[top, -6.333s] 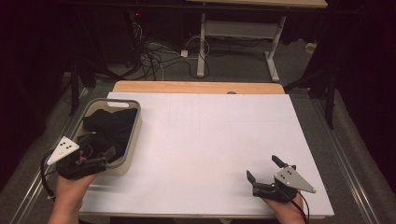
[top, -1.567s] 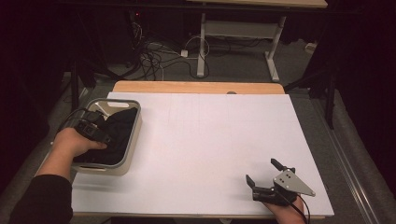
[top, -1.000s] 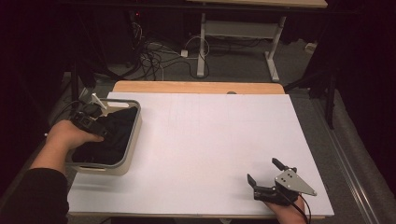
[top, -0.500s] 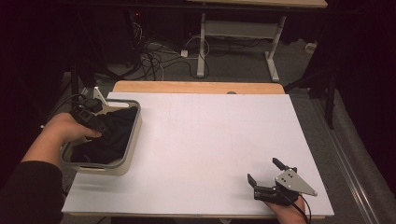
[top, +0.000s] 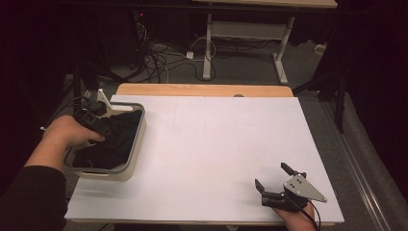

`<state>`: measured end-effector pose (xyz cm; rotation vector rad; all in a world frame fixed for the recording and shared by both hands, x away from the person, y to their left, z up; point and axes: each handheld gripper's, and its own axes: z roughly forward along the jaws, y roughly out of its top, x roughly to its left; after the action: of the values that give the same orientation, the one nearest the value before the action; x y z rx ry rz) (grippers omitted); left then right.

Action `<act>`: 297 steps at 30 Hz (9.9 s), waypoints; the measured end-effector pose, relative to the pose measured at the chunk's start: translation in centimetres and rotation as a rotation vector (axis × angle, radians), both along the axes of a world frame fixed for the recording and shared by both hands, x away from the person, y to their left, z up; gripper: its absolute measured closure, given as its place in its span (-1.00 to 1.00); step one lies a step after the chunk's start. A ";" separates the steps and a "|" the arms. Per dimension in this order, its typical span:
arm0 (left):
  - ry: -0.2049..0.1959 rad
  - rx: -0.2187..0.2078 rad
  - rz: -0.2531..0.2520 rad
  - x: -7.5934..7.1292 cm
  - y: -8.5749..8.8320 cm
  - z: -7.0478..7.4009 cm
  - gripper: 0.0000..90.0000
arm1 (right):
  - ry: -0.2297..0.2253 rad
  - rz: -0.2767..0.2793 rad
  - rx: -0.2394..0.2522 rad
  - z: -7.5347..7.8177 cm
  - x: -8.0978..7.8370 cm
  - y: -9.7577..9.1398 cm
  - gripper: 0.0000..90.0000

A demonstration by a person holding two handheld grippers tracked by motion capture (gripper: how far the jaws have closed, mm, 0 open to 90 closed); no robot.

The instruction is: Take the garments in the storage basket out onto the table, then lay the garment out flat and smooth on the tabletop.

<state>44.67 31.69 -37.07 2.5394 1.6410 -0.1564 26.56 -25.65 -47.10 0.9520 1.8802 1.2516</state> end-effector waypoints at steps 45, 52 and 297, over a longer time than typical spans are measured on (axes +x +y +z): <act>-0.050 0.036 -0.003 -1.0 -2.9 11.0 -0.16 | -0.012 -0.004 0.009 0.3 -0.2 0.0 -1.00; -0.051 0.031 -0.019 -1.2 -3.9 12.1 -0.16 | -0.013 -0.003 0.010 0.3 -0.2 0.0 -1.00; -0.882 -0.655 -0.070 -19.6 -12.1 -11.5 -1.00 | 0.134 0.270 -0.044 0.4 6.5 14.8 0.06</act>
<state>25.06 19.57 -48.52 1.7530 0.9374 0.3264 33.05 -10.89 -46.65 0.7946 2.1891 1.3209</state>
